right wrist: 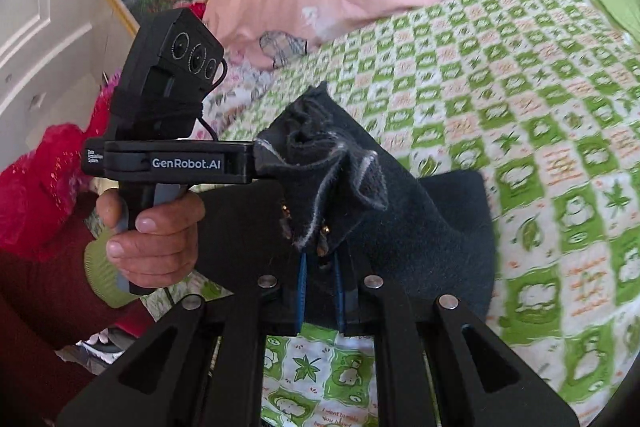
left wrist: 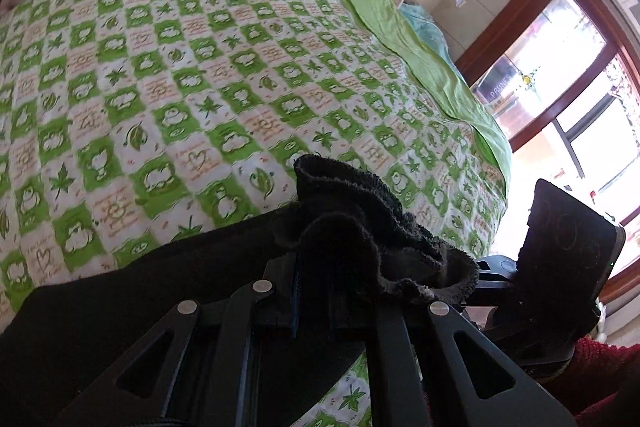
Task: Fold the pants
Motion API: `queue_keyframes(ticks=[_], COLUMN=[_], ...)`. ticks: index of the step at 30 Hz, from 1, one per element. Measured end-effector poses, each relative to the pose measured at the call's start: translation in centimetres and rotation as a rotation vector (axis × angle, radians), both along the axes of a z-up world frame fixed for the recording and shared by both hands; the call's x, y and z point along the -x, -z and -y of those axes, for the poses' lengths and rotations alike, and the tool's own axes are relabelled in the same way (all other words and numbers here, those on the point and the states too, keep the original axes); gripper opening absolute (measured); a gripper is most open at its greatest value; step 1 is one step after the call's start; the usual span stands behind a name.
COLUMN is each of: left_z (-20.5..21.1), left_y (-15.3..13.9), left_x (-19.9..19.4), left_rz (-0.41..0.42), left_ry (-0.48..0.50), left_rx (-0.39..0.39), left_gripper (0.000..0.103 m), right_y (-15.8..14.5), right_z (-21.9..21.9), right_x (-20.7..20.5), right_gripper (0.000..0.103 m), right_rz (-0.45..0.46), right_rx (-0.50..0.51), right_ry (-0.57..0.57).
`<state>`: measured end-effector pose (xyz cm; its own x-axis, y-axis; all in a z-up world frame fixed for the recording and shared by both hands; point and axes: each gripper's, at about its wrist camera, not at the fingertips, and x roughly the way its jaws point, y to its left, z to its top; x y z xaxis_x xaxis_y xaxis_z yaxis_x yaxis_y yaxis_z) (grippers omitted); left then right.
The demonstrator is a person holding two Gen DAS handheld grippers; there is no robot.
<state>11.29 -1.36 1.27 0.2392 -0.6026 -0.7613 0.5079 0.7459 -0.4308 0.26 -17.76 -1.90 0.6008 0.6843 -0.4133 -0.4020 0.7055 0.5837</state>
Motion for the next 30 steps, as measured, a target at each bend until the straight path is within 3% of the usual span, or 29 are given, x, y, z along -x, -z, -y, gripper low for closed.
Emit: queue_keyframes(ticks=[10, 15, 21, 25, 28, 30], left_z=[-3.4, -5.8, -9.1, -11.1, -12.7, -13.6], left_y=[3.7, 3.5, 3.4, 3.3, 3.0, 2.7], left_x=[1.4, 2.5, 4.2, 5.7, 6.9, 7.8], left_rz=[-0.093, -0.114, -0.137, -0.152, -0.15, -0.144], left_ry=[-0.132, -0.225, -0.347, -0.414, -0.477, -0.514], left_rx=[-0.039, -0.026, -0.013, 0.007, 0.008, 0.01], left_gripper=[0.007, 0.008, 0.011, 0.018, 0.034, 0.035], right_y=[1.9, 1.9, 1.7, 1.1, 0.5, -0.2], right_z=[-2.6, -3.3, -4.6, -5.3, -5.9, -6.3], right_x=[-1.1, -1.0, -0.5, -0.5, -0.3, -0.3], right_gripper=[0.017, 0.037, 0.045, 0.045, 0.045, 0.045], right_rz=[-0.067, -0.074, -0.068, -0.062, -0.045, -0.031], right_rx=[0.063, 0.06, 0.065, 0.049, 0.046, 0.052], right_ry=[-0.047, -0.072, -0.113, -0.146, -0.172, -0.185])
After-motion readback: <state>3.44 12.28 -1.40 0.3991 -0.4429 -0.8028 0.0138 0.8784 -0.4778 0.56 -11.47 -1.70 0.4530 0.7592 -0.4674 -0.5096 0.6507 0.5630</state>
